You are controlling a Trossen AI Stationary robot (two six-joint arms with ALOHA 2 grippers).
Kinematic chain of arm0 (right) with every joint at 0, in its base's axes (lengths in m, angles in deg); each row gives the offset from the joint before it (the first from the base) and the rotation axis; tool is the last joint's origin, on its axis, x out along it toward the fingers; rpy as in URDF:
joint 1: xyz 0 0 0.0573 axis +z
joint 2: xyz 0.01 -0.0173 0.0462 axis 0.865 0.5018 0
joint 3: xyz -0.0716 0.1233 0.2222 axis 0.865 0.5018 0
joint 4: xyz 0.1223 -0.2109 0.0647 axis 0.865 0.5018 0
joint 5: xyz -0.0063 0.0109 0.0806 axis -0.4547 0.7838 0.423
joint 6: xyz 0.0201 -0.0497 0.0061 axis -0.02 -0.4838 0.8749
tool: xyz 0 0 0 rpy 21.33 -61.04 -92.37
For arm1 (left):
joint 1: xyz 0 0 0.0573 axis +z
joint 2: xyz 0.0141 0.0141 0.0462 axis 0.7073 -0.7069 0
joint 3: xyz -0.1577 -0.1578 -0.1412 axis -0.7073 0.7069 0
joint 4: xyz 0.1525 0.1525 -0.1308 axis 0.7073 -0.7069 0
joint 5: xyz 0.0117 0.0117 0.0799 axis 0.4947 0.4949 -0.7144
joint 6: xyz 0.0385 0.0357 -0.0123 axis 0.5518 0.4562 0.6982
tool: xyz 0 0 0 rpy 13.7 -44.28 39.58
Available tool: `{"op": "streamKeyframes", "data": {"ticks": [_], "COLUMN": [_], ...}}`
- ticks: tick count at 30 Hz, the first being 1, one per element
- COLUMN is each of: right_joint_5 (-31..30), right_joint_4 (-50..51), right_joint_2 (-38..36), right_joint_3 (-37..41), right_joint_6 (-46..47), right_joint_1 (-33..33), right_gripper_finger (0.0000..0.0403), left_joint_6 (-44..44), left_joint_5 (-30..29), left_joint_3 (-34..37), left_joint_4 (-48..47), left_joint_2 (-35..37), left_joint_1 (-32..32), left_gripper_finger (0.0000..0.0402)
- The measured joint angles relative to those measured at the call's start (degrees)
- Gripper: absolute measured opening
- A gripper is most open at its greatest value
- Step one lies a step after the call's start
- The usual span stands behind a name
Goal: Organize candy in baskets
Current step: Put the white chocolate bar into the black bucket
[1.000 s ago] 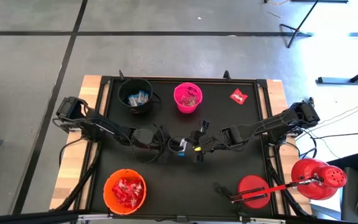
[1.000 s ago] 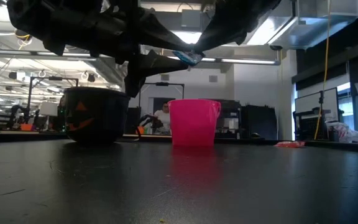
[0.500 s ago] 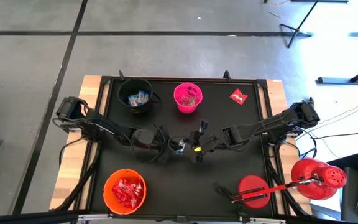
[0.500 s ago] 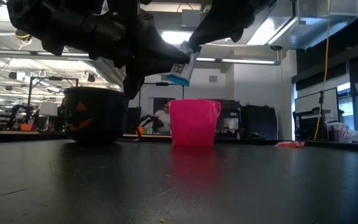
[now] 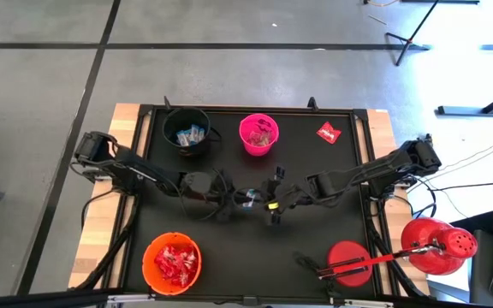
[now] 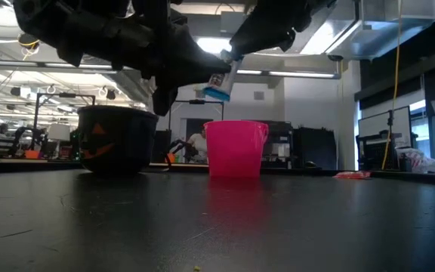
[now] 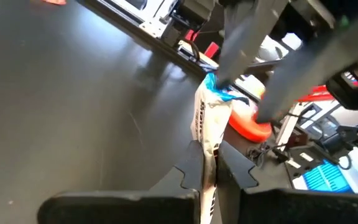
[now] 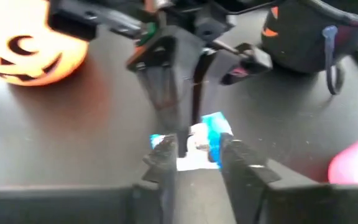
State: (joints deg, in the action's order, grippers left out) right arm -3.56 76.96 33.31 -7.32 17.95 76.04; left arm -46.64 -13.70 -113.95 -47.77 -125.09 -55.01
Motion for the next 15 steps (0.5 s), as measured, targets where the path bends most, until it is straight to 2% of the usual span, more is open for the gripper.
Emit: {"op": "streamKeyframes", "data": {"ticks": [4, 7, 11, 15], "right_joint_5": [2.4, 4.6, 7.6, 9.0], "right_joint_4": [0.2, 0.9, 0.9, 1.9], "right_joint_2": [-1.4, -3.4, -6.2, -7.3], "right_joint_3": [0.0, 0.0, 0.0, 0.0], "right_joint_6": [0.2, 1.9, 3.1, 4.1], "right_joint_1": [0.0, 0.0, 0.0, 0.0], "right_gripper_finger": [0.0158, 0.0179, 0.0188, 0.0188], "left_joint_6": [0.9, 2.4, 3.6, 5.9], "left_joint_5": [2.3, 2.2, 2.4, 0.7], "left_joint_3": [0.0, 0.0, 0.0, 0.0], "left_joint_4": [-2.4, -6.4, -15.3, -23.7], "left_joint_2": [2.7, 6.0, 12.0, 21.1], "left_joint_1": [1.7, 3.2, 6.8, 10.7], "left_gripper_finger": [0.0008, 0.0008, 0.0009, 0.0009]}}
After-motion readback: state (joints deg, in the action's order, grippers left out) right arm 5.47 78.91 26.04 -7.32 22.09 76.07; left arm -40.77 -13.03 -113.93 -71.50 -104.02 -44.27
